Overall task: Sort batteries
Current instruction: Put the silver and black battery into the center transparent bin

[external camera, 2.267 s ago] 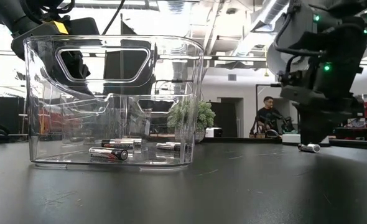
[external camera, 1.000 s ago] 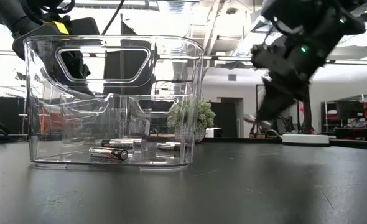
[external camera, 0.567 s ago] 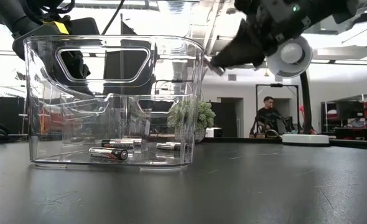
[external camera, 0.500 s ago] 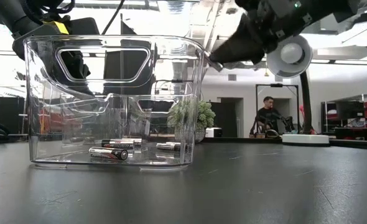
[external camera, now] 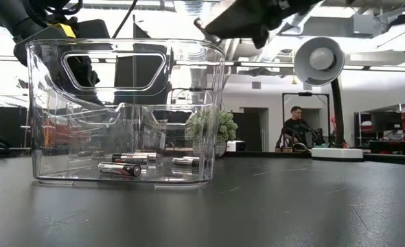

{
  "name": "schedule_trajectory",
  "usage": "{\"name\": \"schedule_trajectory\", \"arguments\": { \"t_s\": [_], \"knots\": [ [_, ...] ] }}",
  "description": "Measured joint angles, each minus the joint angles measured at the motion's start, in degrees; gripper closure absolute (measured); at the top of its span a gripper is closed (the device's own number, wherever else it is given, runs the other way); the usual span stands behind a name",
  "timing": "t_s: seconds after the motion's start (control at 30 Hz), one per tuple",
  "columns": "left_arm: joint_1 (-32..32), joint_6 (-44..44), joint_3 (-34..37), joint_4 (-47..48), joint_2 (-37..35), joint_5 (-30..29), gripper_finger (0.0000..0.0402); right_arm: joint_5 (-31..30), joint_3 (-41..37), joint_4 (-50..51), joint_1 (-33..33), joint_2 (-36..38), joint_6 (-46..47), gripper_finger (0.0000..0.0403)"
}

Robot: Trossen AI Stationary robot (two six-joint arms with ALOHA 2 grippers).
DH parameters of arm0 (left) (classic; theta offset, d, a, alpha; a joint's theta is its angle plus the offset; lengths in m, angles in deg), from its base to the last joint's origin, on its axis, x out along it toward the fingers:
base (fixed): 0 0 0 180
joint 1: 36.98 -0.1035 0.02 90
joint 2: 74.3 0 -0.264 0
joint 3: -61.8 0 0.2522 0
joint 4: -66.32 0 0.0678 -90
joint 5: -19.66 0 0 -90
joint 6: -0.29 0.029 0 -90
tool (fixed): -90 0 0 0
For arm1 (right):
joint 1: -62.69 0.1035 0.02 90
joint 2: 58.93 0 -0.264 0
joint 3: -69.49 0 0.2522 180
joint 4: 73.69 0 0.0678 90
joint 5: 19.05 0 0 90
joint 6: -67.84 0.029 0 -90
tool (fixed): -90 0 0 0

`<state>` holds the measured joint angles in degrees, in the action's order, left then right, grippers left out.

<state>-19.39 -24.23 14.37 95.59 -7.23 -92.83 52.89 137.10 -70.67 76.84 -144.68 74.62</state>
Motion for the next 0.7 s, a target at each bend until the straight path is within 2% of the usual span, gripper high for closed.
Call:
{"name": "schedule_trajectory", "arguments": {
  "t_s": [0.13, 0.5, 0.7],
  "knots": [
    [0.00, -0.04, 0.00, -0.05, 0.04, 0.00, 0.0400, 1.81, 6.44, 3.76, -1.04, -6.44, -1.27, 0.0398],
    [0.00, -0.15, 0.00, -0.62, 0.03, 0.02, 0.0400, 5.16, 32.84, 27.76, -5.46, -26.32, -7.67, 0.0392],
    [0.00, -0.17, 0.00, -0.79, 0.04, 0.03, 0.0400, 8.51, 41.66, 36.74, -7.12, -34.99, -9.11, 0.0391]
  ]
}}
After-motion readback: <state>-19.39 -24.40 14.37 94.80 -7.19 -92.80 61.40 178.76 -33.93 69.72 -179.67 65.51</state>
